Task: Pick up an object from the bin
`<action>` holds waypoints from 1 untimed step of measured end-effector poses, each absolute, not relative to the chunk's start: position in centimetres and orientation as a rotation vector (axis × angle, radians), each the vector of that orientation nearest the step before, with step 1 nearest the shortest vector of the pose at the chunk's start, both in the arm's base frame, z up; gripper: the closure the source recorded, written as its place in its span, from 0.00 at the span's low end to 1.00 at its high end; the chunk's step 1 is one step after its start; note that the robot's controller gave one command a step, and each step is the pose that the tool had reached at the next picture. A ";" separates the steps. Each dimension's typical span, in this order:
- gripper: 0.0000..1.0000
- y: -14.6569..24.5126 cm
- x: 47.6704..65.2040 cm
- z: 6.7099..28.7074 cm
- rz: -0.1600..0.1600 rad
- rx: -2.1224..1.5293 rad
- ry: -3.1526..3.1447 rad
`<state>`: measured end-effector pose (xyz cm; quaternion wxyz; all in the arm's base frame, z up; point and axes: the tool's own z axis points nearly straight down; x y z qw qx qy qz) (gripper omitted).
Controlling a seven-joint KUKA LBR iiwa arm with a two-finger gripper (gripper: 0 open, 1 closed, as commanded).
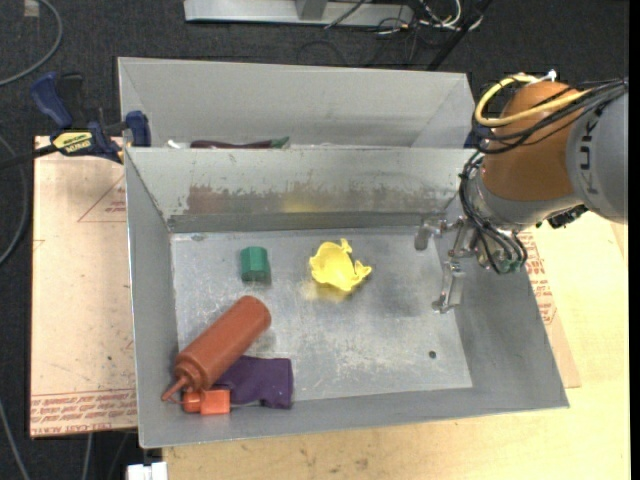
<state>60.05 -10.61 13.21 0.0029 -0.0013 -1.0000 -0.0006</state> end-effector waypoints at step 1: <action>0.00 -10.6 60.2 13.6 0.000 -0.002 -3.143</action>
Offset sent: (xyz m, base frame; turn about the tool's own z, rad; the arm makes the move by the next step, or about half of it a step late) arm 0.0511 0.0780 -0.0621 -0.0646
